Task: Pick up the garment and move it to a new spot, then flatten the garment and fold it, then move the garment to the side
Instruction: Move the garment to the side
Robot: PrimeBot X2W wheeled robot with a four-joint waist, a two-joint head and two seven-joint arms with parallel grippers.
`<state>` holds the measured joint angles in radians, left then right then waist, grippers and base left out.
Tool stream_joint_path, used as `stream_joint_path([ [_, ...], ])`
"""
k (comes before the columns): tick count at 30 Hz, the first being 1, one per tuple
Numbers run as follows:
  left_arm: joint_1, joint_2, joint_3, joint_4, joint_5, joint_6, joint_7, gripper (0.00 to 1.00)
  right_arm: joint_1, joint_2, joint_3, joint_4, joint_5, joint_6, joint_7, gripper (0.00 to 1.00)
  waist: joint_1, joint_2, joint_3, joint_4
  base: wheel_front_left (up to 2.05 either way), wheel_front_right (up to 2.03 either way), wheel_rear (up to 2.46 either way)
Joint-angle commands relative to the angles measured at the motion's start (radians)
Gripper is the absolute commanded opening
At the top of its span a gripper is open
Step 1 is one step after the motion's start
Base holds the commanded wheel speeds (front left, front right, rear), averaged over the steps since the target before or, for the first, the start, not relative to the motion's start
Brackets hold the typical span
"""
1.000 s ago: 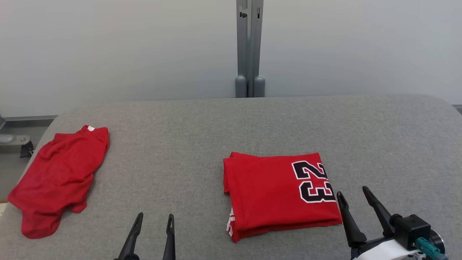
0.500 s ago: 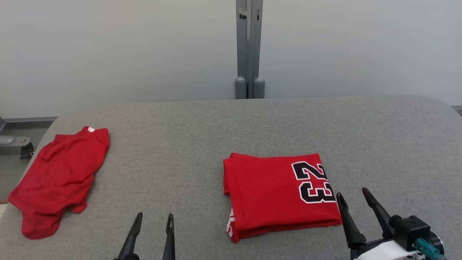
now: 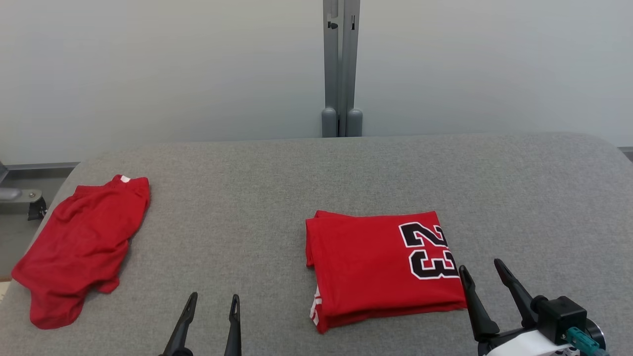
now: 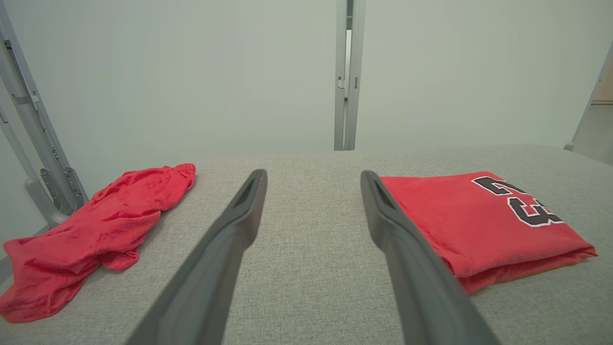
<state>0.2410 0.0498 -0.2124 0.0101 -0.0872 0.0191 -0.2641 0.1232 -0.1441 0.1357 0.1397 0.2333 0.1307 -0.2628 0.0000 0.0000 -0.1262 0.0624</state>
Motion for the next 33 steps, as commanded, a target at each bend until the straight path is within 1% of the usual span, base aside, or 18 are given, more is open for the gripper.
stream_joint_path([
  [1, 0.011, 0.002, 0.002, 0.000, 0.007, 0.005, 0.000, 1.00, 0.013, 0.000, -0.003, 0.001, 0.003, 0.000, -0.002, 1.00, 0.0000, 0.0000, -0.001, -0.001, 0.00, 0.00, 0.00],
  [14, 0.009, 0.002, -0.007, 0.005, 0.012, 0.004, 0.000, 1.00, 0.013, -0.004, -0.002, 0.009, 0.003, 0.000, -0.002, 1.00, 0.0000, 0.0000, 0.014, 0.002, 0.00, 0.00, 0.00],
  [23, -0.009, 0.002, -0.016, 0.000, 0.020, -0.009, 0.000, 1.00, -0.007, -0.009, -0.007, 0.022, 0.006, 0.000, -0.002, 1.00, 0.0000, 0.0000, 0.050, 0.017, 0.00, 0.00, 0.00],
  [28, -0.028, 0.002, -0.028, -0.002, 0.028, -0.018, 0.000, 1.00, -0.038, -0.014, -0.019, 0.083, 0.014, 0.000, -0.002, 1.00, 0.0000, 0.0000, 0.078, 0.030, 0.00, 0.00, 0.00],
  [33, -0.048, 0.002, -0.038, 0.003, 0.036, -0.028, 0.000, 1.00, -0.112, -0.029, -0.025, 0.170, 0.064, 0.000, -0.002, 1.00, 0.0000, 0.0000, 0.108, 0.040, 0.00, 0.00, 0.00],
])
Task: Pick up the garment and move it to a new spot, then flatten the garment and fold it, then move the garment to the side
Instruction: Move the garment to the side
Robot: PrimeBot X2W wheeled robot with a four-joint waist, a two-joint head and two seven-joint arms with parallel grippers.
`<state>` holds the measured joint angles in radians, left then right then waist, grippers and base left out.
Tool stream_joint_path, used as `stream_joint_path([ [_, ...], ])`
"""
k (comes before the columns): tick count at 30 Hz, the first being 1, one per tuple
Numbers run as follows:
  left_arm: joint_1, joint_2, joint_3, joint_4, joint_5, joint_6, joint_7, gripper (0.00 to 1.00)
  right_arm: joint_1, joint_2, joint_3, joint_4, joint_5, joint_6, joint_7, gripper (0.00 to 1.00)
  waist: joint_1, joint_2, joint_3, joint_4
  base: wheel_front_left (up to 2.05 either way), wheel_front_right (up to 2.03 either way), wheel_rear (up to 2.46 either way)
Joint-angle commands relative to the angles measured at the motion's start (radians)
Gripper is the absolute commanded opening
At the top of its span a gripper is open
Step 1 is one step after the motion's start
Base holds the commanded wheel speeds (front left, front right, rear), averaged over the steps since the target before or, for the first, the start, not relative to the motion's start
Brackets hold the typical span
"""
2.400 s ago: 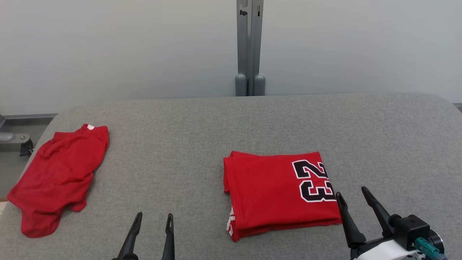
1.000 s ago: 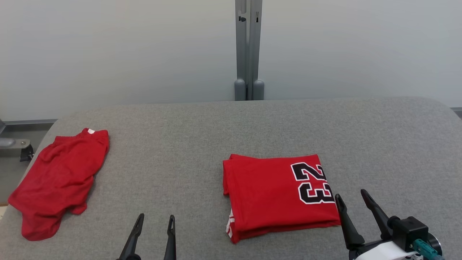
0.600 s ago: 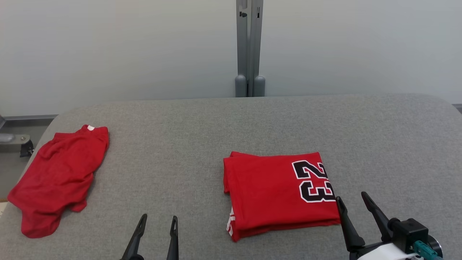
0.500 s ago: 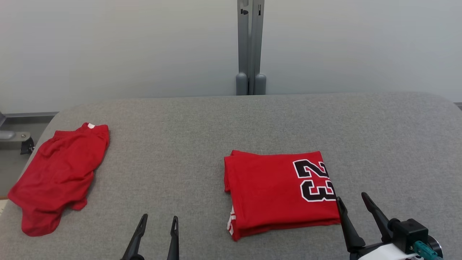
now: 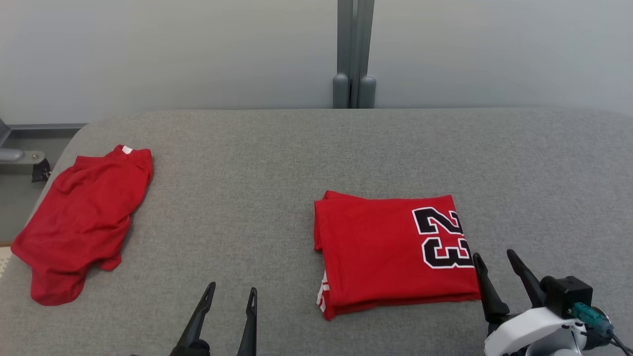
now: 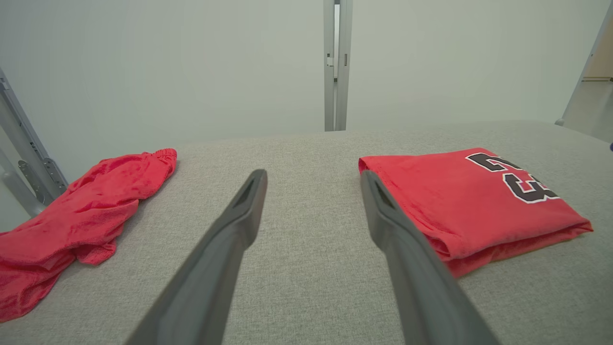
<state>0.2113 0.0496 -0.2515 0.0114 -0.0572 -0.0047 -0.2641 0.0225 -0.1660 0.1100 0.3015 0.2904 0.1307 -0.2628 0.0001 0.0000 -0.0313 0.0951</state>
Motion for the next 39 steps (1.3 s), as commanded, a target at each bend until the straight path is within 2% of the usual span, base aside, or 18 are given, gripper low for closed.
stream_joint_path([
  [1, -0.022, 0.002, -0.001, 0.003, 0.007, -0.006, 0.000, 1.00, -0.027, -0.014, 0.007, 0.025, 0.021, 0.000, -0.002, 1.00, -0.0001, 0.0000, 0.019, 0.009, 0.00, 0.00, 0.00],
  [5, -0.039, 0.002, -0.013, 0.014, 0.007, -0.017, 0.000, 1.00, -0.122, -0.065, 0.072, 0.142, 0.125, 0.000, 0.003, 1.00, -0.0001, 0.0000, 0.046, 0.019, 0.00, 0.00, 0.00],
  [8, -0.062, 0.002, -0.025, 0.023, -0.001, -0.021, 0.000, 1.00, -0.204, -0.114, 0.124, 0.201, 0.225, 0.000, 0.061, 1.00, -0.0001, 0.0000, 0.082, 0.030, 0.00, 0.00, 0.00],
  [15, -0.118, 0.002, -0.043, 0.034, -0.007, -0.028, 0.000, 1.00, -0.345, -0.216, 0.237, 0.265, 0.412, 0.000, 0.244, 1.00, -0.0001, 0.0000, 0.162, 0.056, 0.00, 0.00, 0.00],
  [20, -0.140, 0.002, -0.050, 0.039, -0.006, -0.027, 0.000, 1.00, -0.383, -0.252, 0.312, 0.290, 0.501, 0.000, 0.330, 1.00, -0.0001, 0.0000, 0.189, 0.068, 0.00, 0.00, 0.00],
  [21, -0.142, 0.002, -0.050, 0.039, -0.005, -0.024, 0.000, 1.00, -0.387, -0.260, 0.329, 0.289, 0.511, 0.000, 0.334, 0.74, -0.0001, 0.0000, 0.193, 0.068, 0.00, 0.00, 0.00],
  [22, -0.144, 0.002, -0.048, 0.039, -0.005, -0.023, 0.000, 1.00, -0.391, -0.266, 0.338, 0.290, 0.520, 0.000, 0.330, 0.09, -0.0001, 0.0000, 0.196, 0.067, 0.00, 0.00, 0.00],
  [23, -0.145, 0.002, -0.046, 0.036, -0.004, -0.020, 0.000, 1.00, -0.396, -0.271, 0.351, 0.288, 0.528, 0.000, 0.323, 0.00, -0.0001, 0.0000, 0.202, 0.065, 0.00, 0.00, 0.00],
  [32, -0.199, 0.002, -0.035, 0.008, 0.008, -0.037, 0.000, 1.00, -0.515, -0.361, 0.374, 0.284, 0.548, -0.001, 0.241, 0.00, -0.0001, 0.0000, 0.322, 0.007, 0.00, 0.00, 0.00],
  [39, -0.300, 0.002, -0.050, -0.049, 0.035, -0.075, 0.000, 1.00, -0.683, -0.487, 0.341, 0.295, 0.521, -0.001, 0.230, 0.00, -0.0001, 0.0000, 0.484, -0.053, 0.00, 0.00, 0.00],
])
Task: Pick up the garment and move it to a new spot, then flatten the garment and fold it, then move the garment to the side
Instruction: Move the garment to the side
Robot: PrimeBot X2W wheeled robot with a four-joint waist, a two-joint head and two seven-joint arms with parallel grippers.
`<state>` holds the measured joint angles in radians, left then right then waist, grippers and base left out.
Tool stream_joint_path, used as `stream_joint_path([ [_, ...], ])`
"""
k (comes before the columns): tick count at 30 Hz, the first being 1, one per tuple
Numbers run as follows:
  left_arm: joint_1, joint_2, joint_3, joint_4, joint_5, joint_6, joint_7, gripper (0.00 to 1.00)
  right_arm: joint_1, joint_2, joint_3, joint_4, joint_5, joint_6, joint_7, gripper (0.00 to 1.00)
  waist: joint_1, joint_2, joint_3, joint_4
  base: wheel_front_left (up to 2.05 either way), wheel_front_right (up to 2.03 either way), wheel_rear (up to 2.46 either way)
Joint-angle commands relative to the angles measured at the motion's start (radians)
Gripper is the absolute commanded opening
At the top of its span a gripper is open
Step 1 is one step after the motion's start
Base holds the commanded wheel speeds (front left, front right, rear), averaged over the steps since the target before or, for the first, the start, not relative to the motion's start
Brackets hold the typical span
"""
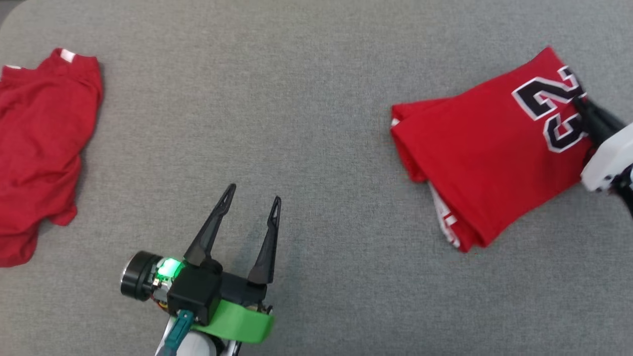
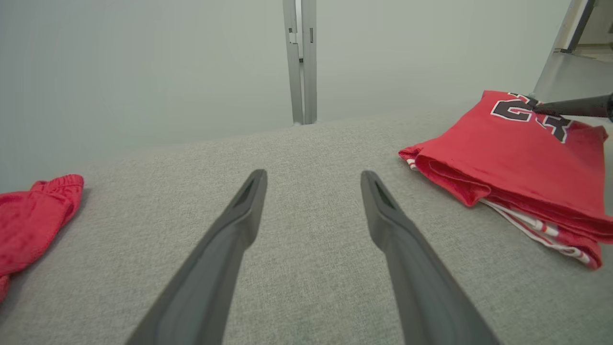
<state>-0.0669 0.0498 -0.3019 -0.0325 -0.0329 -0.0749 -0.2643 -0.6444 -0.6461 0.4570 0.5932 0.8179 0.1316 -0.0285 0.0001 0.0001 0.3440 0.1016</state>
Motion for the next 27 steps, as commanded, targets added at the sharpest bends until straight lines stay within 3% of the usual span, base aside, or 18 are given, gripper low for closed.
stream_joint_path([
  [1, -0.035, 0.003, -0.003, -0.015, 0.015, -0.007, 0.000, 1.00, -0.033, -0.025, -0.016, 0.008, -0.006, -0.002, -0.006, 0.00, -0.0001, -0.0001, 0.127, -0.067, 0.00, 0.00, 0.00],
  [8, -0.121, 0.012, -0.037, -0.107, 0.028, -0.030, 0.000, 1.00, -0.128, -0.143, -0.121, 0.045, -0.009, -0.002, -0.017, 0.00, -0.0001, -0.0001, 0.252, -0.122, 0.00, 0.00, 0.00],
  [17, -0.181, 0.047, -0.078, -0.180, 0.059, -0.033, 0.000, 1.00, -0.151, -0.289, -0.266, 0.084, -0.067, -0.002, -0.034, 0.00, -0.0001, -0.0001, 0.330, -0.140, 0.00, 0.00, 0.00],
  [22, -0.191, 0.063, -0.079, -0.182, 0.055, -0.023, 0.000, 1.00, -0.187, -0.292, -0.342, 0.102, -0.136, -0.002, -0.035, 0.00, -0.0001, -0.0001, 0.347, -0.143, 0.00, 0.00, 0.00],
  [23, -0.193, 0.064, -0.082, -0.180, 0.053, -0.021, 0.000, 1.00, -0.197, -0.287, -0.362, 0.114, -0.161, -0.002, -0.041, 0.36, -0.0001, -0.0001, 0.346, -0.142, 0.00, 0.00, 0.00],
  [24, -0.195, 0.064, -0.084, -0.178, 0.051, -0.019, 0.000, 1.00, -0.206, -0.280, -0.375, 0.123, -0.188, -0.002, -0.047, 1.00, -0.0001, -0.0001, 0.344, -0.139, 0.00, 0.00, 0.00],
  [27, -0.198, 0.060, -0.090, -0.169, 0.045, -0.011, 0.000, 1.00, -0.219, -0.222, -0.406, 0.149, -0.297, -0.002, -0.069, 1.00, -0.0001, -0.0001, 0.316, -0.127, 0.00, 0.00, 0.00],
])
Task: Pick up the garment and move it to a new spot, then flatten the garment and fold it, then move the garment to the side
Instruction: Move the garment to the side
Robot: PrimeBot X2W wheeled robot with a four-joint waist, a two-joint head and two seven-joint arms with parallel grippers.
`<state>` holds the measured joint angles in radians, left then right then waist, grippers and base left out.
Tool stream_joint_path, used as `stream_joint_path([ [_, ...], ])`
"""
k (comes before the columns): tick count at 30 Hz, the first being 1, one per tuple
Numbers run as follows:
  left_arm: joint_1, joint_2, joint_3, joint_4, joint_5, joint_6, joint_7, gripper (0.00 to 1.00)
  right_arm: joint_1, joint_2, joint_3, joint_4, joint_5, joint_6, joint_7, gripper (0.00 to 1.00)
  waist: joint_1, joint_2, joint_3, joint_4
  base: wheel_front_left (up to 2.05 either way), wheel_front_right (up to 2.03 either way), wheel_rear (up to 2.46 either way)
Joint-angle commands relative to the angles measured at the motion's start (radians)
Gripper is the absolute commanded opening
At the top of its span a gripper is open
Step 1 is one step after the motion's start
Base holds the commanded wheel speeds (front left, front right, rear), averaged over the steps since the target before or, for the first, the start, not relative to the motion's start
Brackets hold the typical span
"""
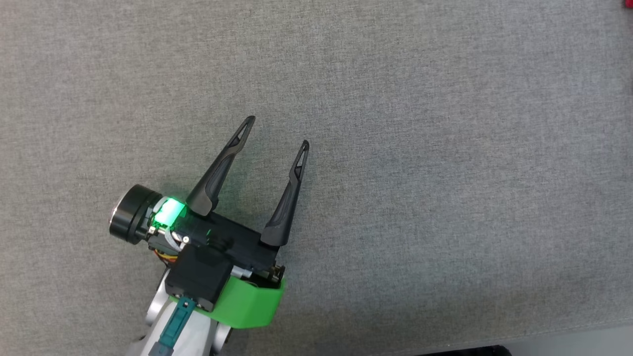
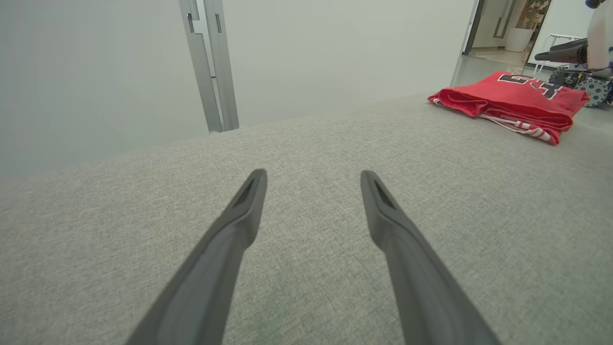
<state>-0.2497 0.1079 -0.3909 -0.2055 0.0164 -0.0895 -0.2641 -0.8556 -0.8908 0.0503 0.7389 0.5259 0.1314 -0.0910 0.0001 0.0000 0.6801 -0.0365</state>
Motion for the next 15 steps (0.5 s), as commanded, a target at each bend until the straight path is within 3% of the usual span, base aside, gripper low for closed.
stream_joint_path([
  [1, -0.013, 0.000, -0.002, 0.007, -0.007, 0.007, 0.000, 1.00, -0.004, 0.048, -0.004, 0.002, -0.027, -0.001, -0.015, 1.00, -0.0001, 0.0000, -0.033, 0.016, 0.00, 0.00, 0.00],
  [8, 0.049, -0.018, 0.011, 0.071, -0.044, 0.042, 0.000, 1.00, 0.128, 0.248, -0.010, -0.020, -0.079, -0.001, -0.107, 1.00, -0.0001, 0.0000, -0.206, 0.070, 0.00, 0.00, 0.00],
  [15, 0.145, -0.033, 0.073, 0.167, -0.097, 0.070, 0.000, 1.00, 0.300, 0.407, 0.082, -0.081, -0.083, -0.001, -0.166, 1.00, -0.0001, 0.0000, -0.405, 0.109, 0.00, 0.00, 0.00],
])
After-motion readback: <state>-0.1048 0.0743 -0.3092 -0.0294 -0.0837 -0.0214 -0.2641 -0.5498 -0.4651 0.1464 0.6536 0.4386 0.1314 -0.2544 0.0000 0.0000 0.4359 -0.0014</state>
